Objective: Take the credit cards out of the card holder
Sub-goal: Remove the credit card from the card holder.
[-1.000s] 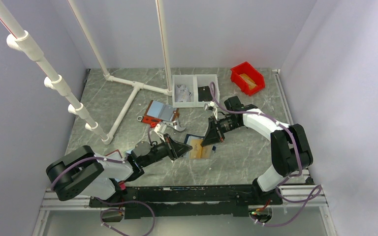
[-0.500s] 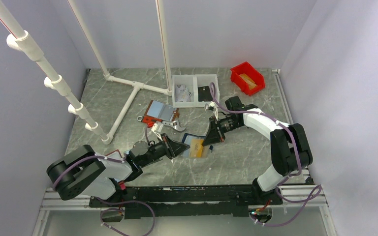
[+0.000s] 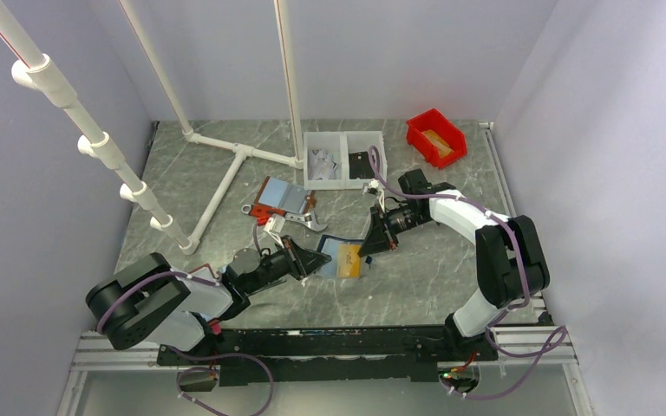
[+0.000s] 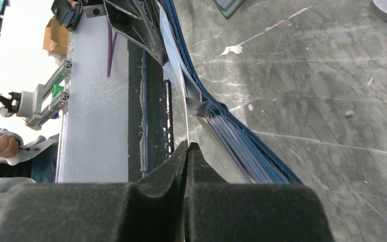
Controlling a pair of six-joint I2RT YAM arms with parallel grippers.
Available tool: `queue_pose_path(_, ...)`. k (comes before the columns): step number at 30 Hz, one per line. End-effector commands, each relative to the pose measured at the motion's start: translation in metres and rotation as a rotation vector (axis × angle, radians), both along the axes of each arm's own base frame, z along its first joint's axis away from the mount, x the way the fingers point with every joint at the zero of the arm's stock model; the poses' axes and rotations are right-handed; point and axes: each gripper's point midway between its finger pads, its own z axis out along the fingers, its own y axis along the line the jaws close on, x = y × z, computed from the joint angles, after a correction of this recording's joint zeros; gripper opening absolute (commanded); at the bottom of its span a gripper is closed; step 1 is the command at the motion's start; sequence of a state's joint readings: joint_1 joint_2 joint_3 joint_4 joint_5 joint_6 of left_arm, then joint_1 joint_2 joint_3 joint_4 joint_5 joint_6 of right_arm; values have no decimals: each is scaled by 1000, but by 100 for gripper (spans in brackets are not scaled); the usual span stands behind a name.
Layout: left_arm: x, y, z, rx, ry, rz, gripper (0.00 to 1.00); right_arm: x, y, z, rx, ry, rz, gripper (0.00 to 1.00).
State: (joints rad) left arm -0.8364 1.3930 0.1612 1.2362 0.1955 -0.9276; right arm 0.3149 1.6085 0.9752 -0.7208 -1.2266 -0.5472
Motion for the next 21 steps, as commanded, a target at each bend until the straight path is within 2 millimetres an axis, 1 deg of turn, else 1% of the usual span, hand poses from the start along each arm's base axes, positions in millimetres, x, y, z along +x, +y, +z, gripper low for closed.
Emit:
queue_pose_path(1,1,5,-1,-21,10,16,0,16,-1,6,8,-72,-4,0)
queue_pose_path(10,5,7,-19,12,77,39,0,18,-3,1,-16,-75,-9,0)
queue_pose_path(21,9,15,-31,27,124,84,0,19,-7,-12,-69,-44,-7,0)
